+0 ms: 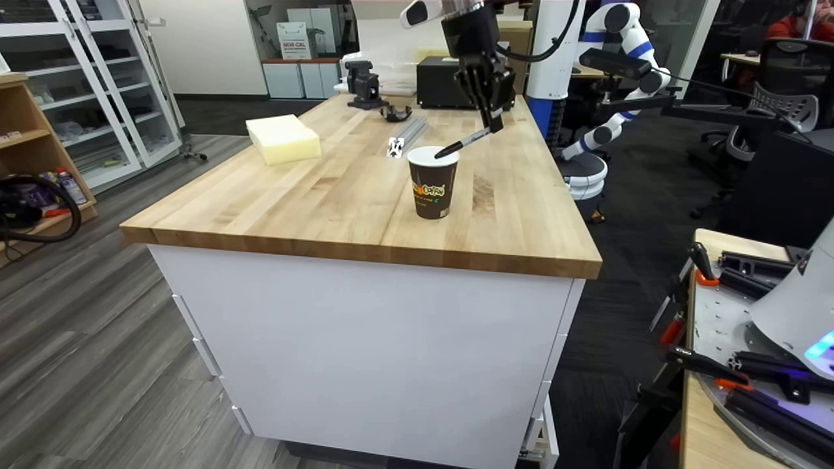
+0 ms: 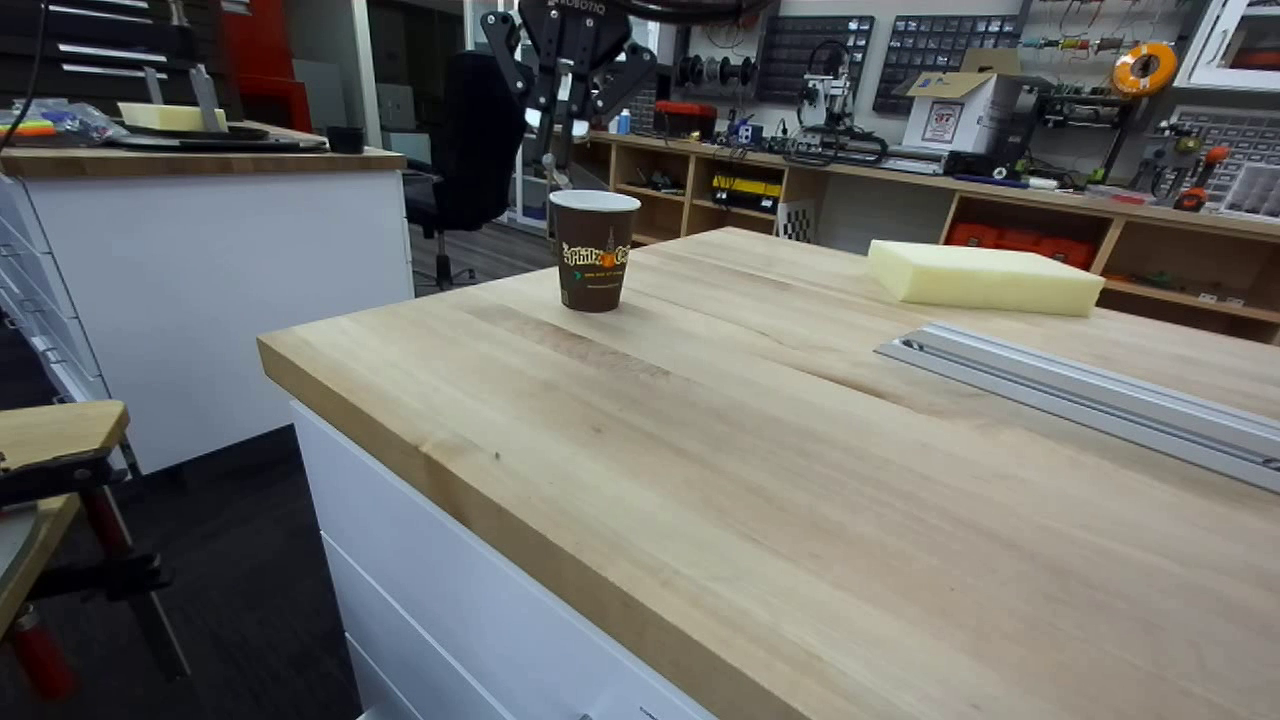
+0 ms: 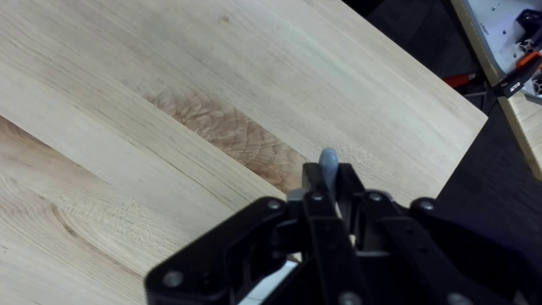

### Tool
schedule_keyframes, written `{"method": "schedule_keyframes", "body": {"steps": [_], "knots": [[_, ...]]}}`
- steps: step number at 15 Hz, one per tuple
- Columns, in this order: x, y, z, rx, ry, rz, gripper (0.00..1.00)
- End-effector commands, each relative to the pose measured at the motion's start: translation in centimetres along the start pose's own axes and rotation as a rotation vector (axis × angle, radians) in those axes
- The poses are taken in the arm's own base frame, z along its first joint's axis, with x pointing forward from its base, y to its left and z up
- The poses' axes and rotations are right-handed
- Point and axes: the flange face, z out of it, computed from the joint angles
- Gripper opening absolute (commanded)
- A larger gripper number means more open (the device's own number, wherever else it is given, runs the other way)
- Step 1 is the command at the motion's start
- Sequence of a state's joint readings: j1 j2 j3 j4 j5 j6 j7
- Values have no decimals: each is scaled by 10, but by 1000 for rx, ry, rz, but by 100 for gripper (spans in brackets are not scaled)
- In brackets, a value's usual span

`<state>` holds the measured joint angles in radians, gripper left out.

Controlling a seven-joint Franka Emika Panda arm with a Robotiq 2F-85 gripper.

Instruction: Remove the marker from the cup and place it on the table then put it back

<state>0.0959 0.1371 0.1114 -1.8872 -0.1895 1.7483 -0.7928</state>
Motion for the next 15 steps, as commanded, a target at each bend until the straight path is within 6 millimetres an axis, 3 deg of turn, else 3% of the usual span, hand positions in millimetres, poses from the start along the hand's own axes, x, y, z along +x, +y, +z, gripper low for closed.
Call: {"method": "schedule_keyframes", "body": {"steps": [1, 10, 11, 15], "knots": [[10, 1, -6, -19, -27, 55, 3], [20, 6, -4, -64, -70, 107, 3], [20, 7, -4, -70, -73, 109, 33], [21, 10, -6, -81, -65, 120, 57]]}}
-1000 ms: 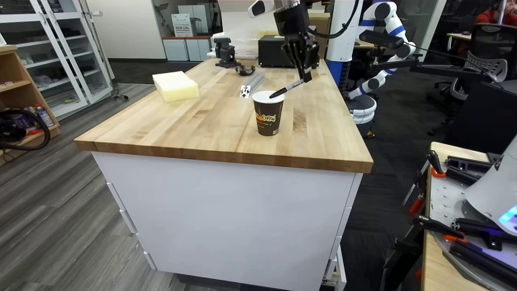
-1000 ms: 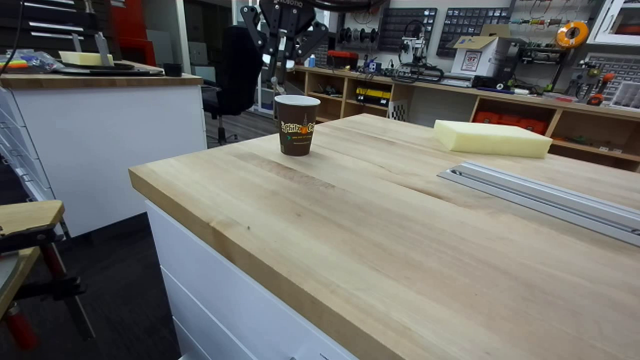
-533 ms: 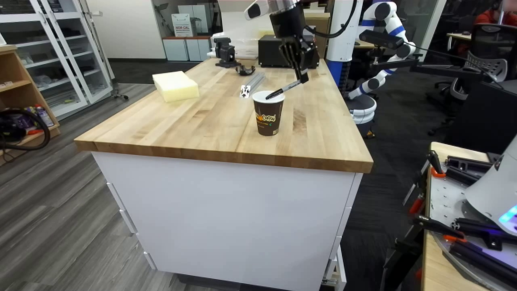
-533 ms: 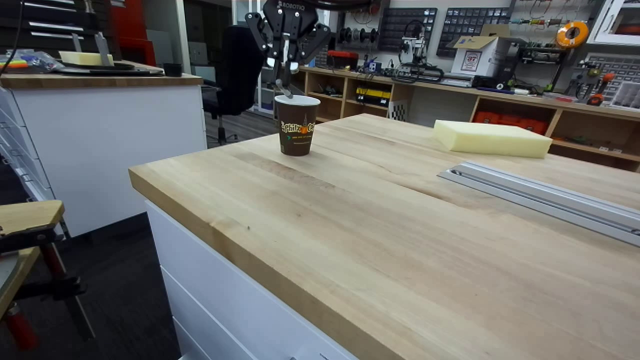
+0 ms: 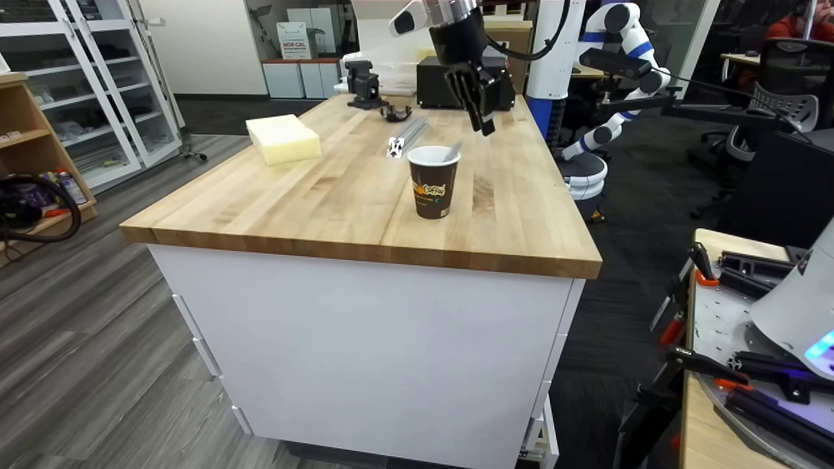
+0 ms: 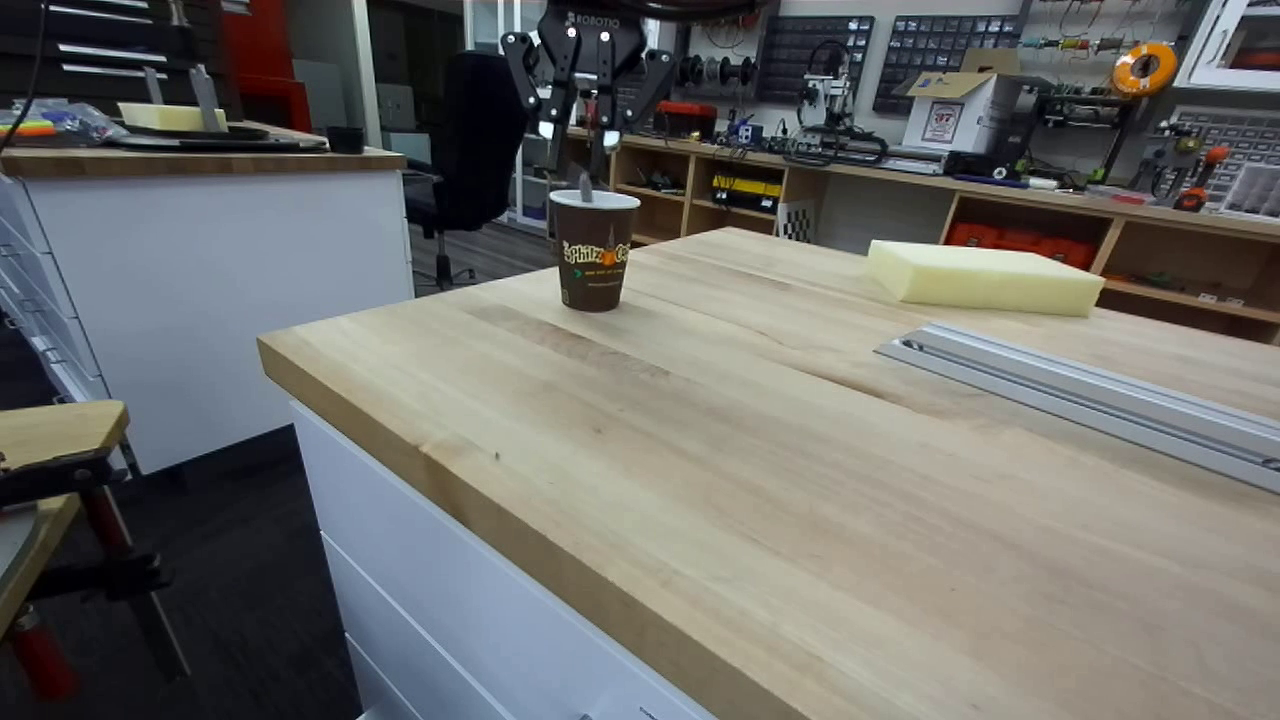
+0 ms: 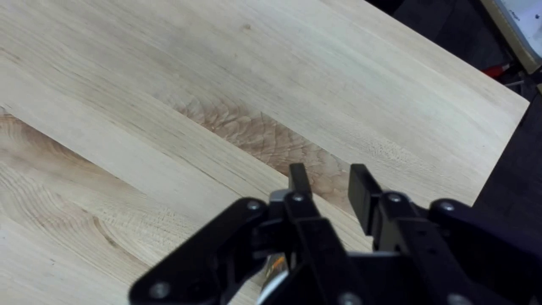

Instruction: Remove the marker from the cup and place it on the table then put it back

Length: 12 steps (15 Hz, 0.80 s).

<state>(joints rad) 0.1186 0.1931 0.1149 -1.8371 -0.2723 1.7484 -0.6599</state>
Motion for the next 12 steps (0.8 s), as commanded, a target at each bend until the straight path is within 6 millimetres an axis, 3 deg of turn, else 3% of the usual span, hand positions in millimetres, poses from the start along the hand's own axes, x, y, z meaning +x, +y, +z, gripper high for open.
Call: {"method": "schedule_keyframes", "body": {"steps": [1, 7, 11, 12], "knots": [[3, 3, -10, -22, -6, 32, 62], [4, 4, -26, -58, 94, 29, 98], [7, 3, -41, -114, 194, 24, 100], [12, 8, -30, -94, 145, 16, 100]]}}
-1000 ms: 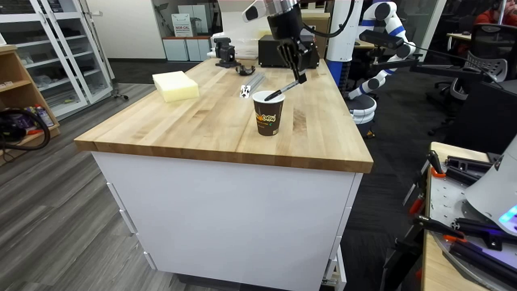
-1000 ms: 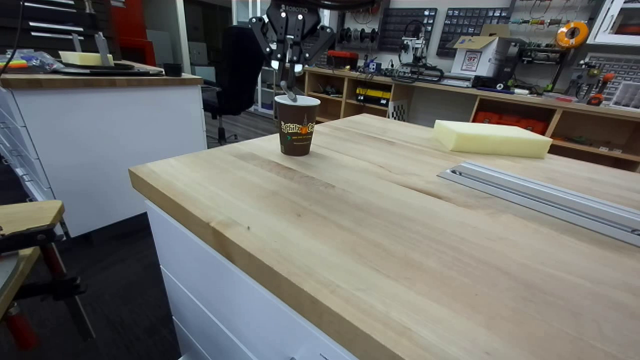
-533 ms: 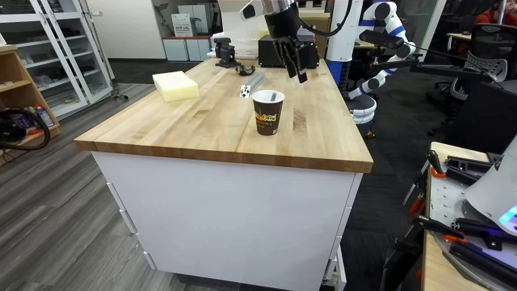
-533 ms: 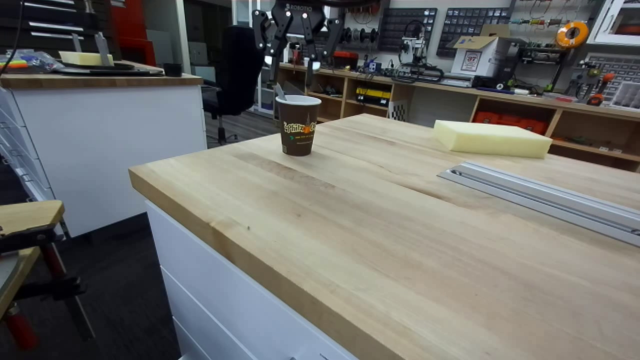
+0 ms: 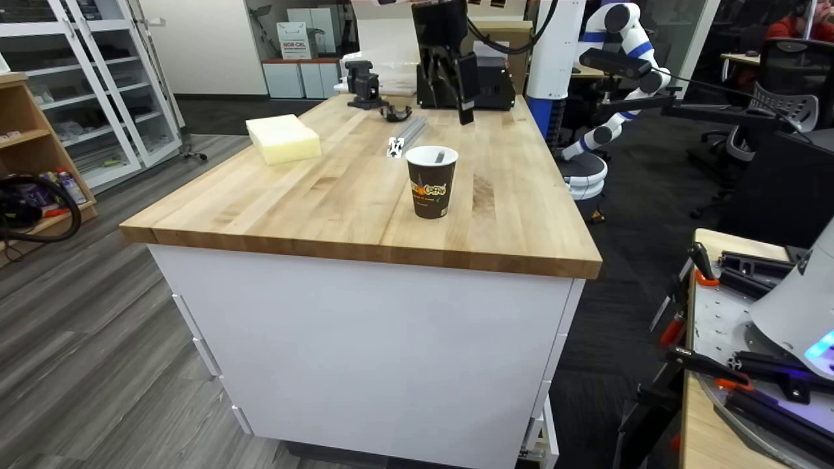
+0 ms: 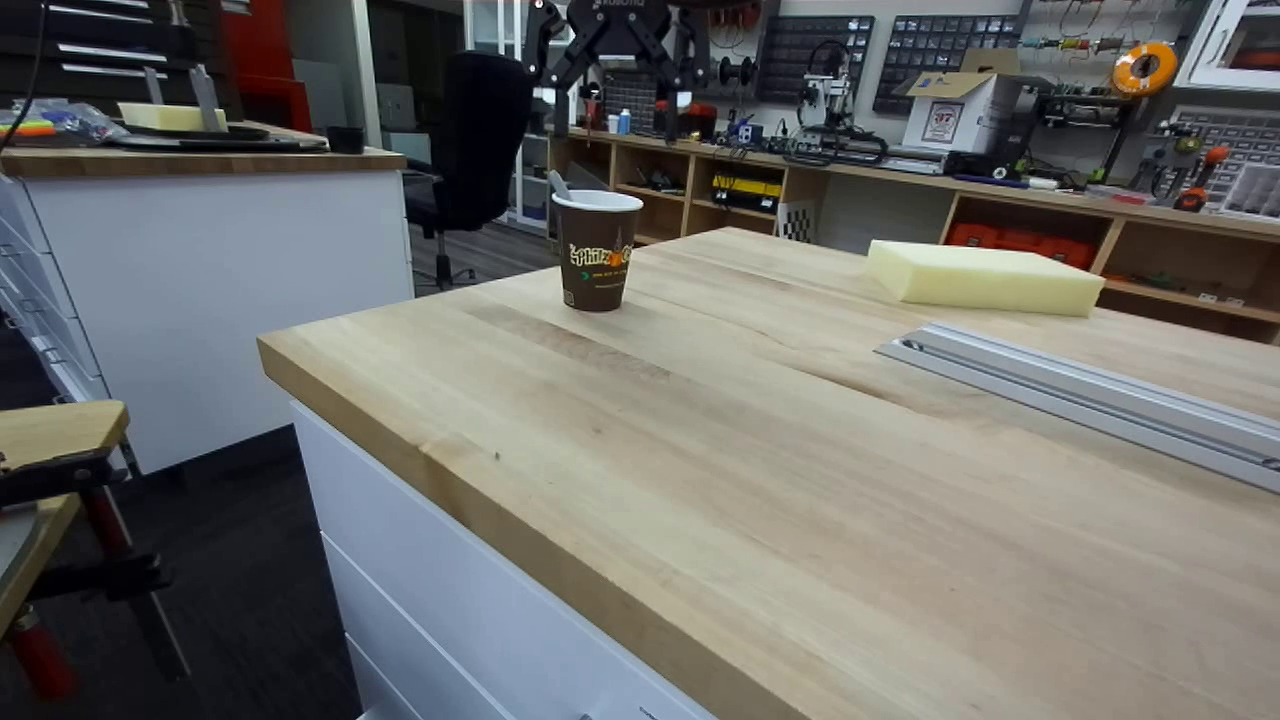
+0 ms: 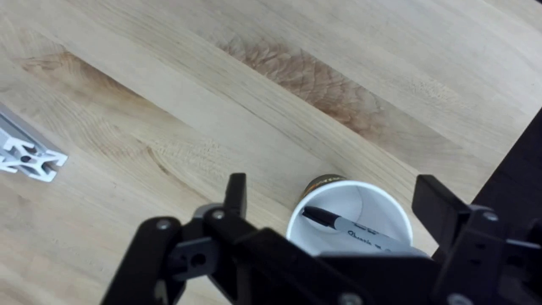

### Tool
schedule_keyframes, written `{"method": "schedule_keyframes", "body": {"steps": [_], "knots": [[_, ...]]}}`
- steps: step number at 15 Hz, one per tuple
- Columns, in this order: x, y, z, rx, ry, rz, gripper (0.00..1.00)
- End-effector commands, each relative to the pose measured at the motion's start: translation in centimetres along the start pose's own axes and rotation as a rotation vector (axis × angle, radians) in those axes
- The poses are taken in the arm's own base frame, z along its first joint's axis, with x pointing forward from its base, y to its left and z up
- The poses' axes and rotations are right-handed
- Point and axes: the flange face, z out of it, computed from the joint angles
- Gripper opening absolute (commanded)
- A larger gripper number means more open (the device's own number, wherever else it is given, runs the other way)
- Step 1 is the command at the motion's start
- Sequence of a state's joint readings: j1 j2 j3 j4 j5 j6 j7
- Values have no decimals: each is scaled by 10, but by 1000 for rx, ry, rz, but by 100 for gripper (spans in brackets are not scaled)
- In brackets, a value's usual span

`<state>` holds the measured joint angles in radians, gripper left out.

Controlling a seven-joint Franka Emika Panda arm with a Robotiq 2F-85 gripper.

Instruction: Remove the marker from the cup and place it on the table then put it back

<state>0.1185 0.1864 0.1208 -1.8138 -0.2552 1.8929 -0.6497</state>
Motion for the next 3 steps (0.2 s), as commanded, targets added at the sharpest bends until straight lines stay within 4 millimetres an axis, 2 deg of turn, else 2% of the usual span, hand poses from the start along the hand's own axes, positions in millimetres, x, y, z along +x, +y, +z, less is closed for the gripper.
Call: {"method": "schedule_keyframes", "body": {"steps": [1, 3], "knots": [[2, 0, -3, -7, 12, 0, 100], [2, 0, -5, -11, 21, 0, 100]]}}
